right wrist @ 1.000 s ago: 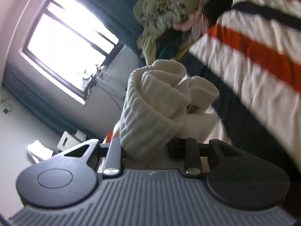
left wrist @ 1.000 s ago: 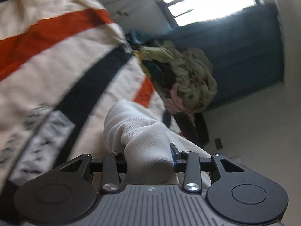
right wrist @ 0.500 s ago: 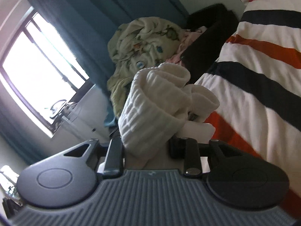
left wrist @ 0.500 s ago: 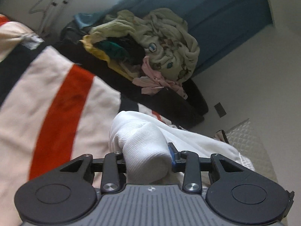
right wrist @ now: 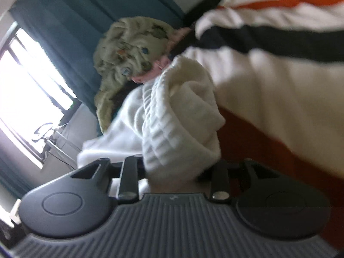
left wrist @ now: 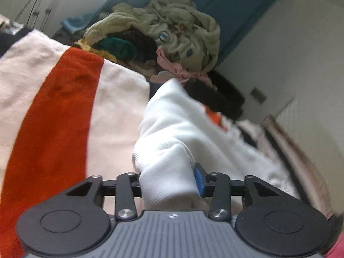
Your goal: Fold clothes
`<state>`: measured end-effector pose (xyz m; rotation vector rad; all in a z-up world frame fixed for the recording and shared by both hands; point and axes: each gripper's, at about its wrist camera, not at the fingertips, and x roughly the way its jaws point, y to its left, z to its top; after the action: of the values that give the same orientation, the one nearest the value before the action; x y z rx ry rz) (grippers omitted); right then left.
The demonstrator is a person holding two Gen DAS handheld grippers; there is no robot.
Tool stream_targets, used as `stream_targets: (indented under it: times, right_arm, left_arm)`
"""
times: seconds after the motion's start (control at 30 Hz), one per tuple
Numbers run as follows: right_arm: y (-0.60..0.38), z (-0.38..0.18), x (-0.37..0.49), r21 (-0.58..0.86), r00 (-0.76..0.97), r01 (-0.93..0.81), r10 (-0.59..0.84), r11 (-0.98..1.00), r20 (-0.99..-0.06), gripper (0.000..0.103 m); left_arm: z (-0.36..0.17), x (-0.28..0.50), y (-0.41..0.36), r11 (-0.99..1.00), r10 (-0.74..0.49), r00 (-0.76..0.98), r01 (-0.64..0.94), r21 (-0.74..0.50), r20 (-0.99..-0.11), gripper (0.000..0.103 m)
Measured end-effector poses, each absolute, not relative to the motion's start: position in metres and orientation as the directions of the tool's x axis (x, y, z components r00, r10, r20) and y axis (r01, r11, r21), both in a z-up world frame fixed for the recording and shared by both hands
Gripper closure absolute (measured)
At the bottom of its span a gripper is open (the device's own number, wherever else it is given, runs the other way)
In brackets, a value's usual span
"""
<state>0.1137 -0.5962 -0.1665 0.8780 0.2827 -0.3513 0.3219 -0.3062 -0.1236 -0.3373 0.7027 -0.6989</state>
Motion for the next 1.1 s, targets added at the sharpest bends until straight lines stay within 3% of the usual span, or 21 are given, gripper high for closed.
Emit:
stream_targets:
  times: [0.07,0.17,0.33,0.6,0.9,0.97,1.0,1.1]
  right_arm:
    - [-0.598,-0.167,0.111,0.702,0.904,0.410,-0.157,0.582,-0.398,0.062]
    - [-0.602,-0.156,0.103,0.701,0.886,0.430,-0.119,0.570,-0.447,0.061]
    - [-0.589,-0.112,0.076,0.612,0.840,0.492,-0.153,0.619,-0.521,0.061]
    - [-0.532,0.003,0.024,0.466,0.860,0.433,-0.197,0.772,-0.471,0.062]
    - [-0.465,0.093,-0.054,0.392,0.924,0.307,-0.172,0.867,-0.342,0.060]
    - [-0.450,0.106,-0.072,0.376,0.934,0.284,-0.166,0.882,-0.316,0.034]
    - [-0.443,0.113,-0.081,0.368,0.939,0.273,-0.163,0.889,-0.303,0.015]
    - [-0.422,0.127,-0.105,0.344,0.948,0.253,-0.161,0.904,-0.274,0.013]
  left_arm:
    - [-0.128,0.314,-0.306,0.740,-0.672,0.558,0.487,-0.464,-0.487,0.039]
    - [-0.117,0.307,-0.299,0.731,-0.682,0.514,0.499,-0.465,-0.521,0.031]
    - [-0.070,0.282,-0.286,0.768,-0.633,0.519,0.517,-0.378,-0.575,0.027]
    - [0.043,0.200,-0.265,0.782,-0.608,0.611,0.570,-0.252,-0.507,0.022]
    - [0.149,0.086,-0.230,0.766,-0.630,0.680,0.622,-0.160,-0.375,0.002]
    - [0.163,0.061,-0.221,0.764,-0.634,0.694,0.629,-0.142,-0.341,0.000]
    - [0.169,0.048,-0.216,0.764,-0.635,0.701,0.631,-0.131,-0.325,0.000]
    - [0.178,0.017,-0.204,0.776,-0.621,0.723,0.621,-0.109,-0.301,0.000]
